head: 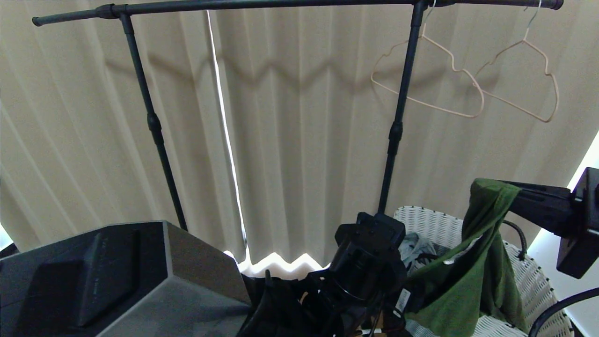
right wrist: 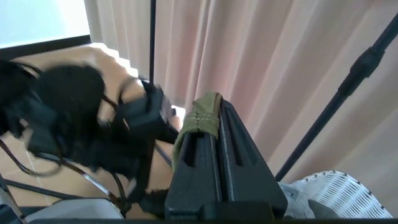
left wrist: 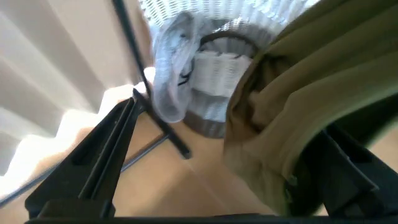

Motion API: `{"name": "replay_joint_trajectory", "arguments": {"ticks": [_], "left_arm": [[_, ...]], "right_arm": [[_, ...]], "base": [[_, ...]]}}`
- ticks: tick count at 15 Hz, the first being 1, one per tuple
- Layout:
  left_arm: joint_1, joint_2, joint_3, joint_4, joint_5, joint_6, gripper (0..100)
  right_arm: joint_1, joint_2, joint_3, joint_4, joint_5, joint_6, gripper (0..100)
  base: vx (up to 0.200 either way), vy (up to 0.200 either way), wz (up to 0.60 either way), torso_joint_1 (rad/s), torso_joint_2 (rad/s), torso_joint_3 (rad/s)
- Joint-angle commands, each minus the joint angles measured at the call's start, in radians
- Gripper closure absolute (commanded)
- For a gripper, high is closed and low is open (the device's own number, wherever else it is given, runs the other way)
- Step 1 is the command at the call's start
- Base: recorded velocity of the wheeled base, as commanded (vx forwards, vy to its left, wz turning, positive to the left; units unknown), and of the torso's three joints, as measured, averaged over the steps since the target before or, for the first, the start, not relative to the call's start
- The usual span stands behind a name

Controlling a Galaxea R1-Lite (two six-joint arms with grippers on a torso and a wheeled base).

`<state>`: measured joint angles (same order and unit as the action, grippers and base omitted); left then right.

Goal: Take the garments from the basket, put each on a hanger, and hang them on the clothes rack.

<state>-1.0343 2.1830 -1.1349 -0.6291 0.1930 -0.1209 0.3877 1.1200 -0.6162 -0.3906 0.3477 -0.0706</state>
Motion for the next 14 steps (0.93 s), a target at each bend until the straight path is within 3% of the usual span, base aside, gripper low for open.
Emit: {"name": "replay_joint_trajectory", "arguments": {"ticks": [1, 5, 6, 11, 14], "left_arm": [[0.006, 0.018, -0.002, 0.002, 0.002, 0.003, 0], [0.008, 0.001, 0.035, 0.002, 0.002, 0.004, 0], [0.008, -0.009, 0.044, 0.002, 0.002, 0.003, 100], [0.006, -0.138, 0.191, -0.006, 0.002, 0.020, 100], [0.022, -0.364, 0.360, -0.017, 0.000, 0.075, 100]], "right_arm": [[0.000, -0.009, -0.010, -0.001, 0.001, 0.005, 100], [0.000, -0.040, -0.010, 0.006, 0.001, 0.018, 100], [0.000, -0.042, -0.008, 0.007, 0.001, 0.018, 100], [0.000, -0.029, -0.013, 0.013, -0.004, 0.018, 100], [0.000, -0.003, 0.000, 0.013, -0.004, 0.018, 100]], "base": [[0.000, 0.000, 0.00, 0.000, 0.00, 0.000], [0.000, 0.000, 0.00, 0.000, 0.00, 0.000], [0.000, 0.000, 0.00, 0.000, 0.00, 0.000], [0.000, 0.000, 0.00, 0.000, 0.00, 0.000], [0.000, 0.000, 0.00, 0.000, 0.00, 0.000]]}}
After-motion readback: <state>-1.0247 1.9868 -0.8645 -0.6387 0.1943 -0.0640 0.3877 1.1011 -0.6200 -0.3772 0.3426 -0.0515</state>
